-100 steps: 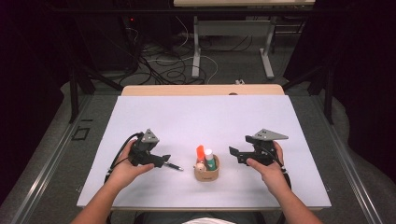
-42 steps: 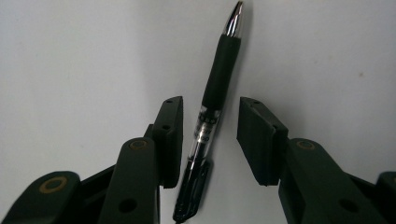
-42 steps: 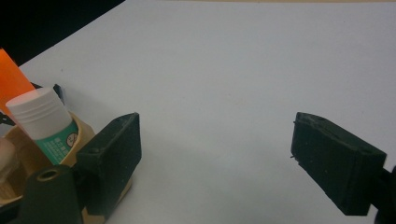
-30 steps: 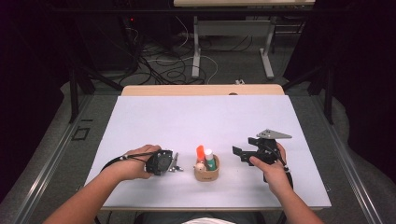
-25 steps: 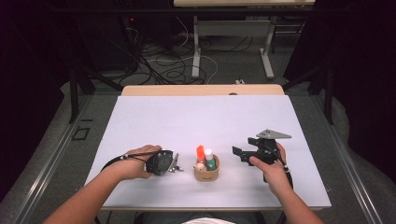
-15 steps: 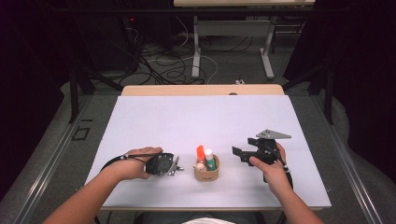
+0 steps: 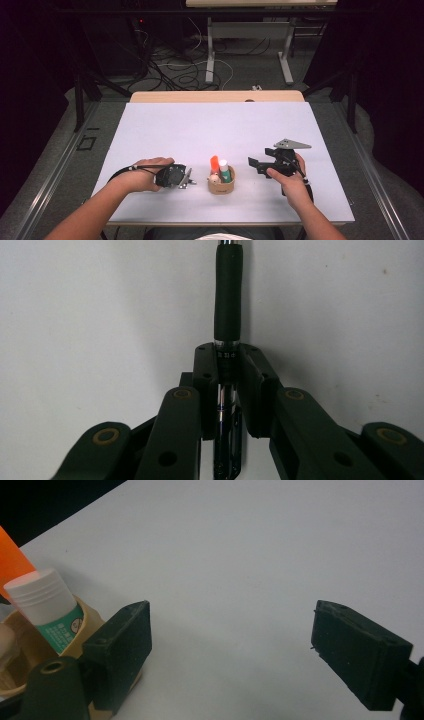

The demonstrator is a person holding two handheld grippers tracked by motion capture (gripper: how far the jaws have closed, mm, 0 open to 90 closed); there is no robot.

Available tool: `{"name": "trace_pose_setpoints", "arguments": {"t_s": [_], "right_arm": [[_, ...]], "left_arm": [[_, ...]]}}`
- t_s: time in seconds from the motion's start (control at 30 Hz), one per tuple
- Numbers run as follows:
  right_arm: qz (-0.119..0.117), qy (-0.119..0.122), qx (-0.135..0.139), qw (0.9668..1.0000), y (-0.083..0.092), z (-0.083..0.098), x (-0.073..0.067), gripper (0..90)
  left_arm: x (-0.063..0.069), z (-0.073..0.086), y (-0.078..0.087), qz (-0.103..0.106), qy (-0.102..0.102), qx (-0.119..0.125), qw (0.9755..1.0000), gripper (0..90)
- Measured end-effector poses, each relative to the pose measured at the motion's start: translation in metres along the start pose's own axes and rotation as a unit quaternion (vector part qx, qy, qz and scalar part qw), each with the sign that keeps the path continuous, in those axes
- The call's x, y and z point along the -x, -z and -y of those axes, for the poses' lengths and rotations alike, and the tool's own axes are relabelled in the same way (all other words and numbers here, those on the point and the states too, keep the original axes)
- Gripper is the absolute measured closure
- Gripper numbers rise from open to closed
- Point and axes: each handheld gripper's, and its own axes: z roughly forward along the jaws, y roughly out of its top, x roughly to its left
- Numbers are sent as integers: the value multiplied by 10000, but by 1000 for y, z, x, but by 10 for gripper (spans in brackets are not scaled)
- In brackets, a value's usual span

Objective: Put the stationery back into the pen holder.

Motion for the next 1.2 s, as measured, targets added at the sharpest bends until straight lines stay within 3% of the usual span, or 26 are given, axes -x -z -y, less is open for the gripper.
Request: {"name": "trace_pose_setpoints", "arguments": {"t_s": [0.3, 0.33, 0.37, 0.4, 0.6, 0.73, 0.83, 0.93, 1.03, 1.13, 1.2], "right_arm": [[3, -2, 33, 10000, 0, 0, 0, 162], [0, 0, 33, 10000, 0, 0, 0, 163], [-2, 23, 41, 10000, 0, 0, 0, 163], [1, 24, 45, 10000, 0, -1, 0, 162], [-31, -27, 35, 10000, 1, -1, 0, 162], [-37, -27, 44, 10000, 1, -1, -1, 161], [-28, -6, 54, 10000, 1, -2, -1, 160], [-24, -24, 47, 10000, 1, -2, -1, 159], [-20, -12, 67, 10000, 0, -1, -1, 158], [-45, -5, 63, 10000, 0, -1, -3, 156], [-56, -2, 63, 10000, 0, -2, -3, 155]], "left_arm": [[-2, 1, 2, -54, 309, 83, 9995, 795], [-4, 1, 4, -96, 258, 78, 9996, 795], [-4, 1, 5, -83, 378, 116, 9992, 795], [-6, 1, 7, -128, 334, 96, 9993, 795], [-11, 4, 13, -211, 583, 135, 9980, 795], [-15, 7, 16, -244, 974, 228, 9947, 795], [-19, 9, 20, -267, 1325, 356, 9902, 795], [-24, 12, 24, -291, 1697, 597, 9833, 795], [-28, 15, 28, -288, 2080, 833, 9741, 795], [-31, 17, 31, -282, 2395, 1108, 9641, 795], [-33, 17, 33, -308, 2546, 1228, 9587, 795]]}}
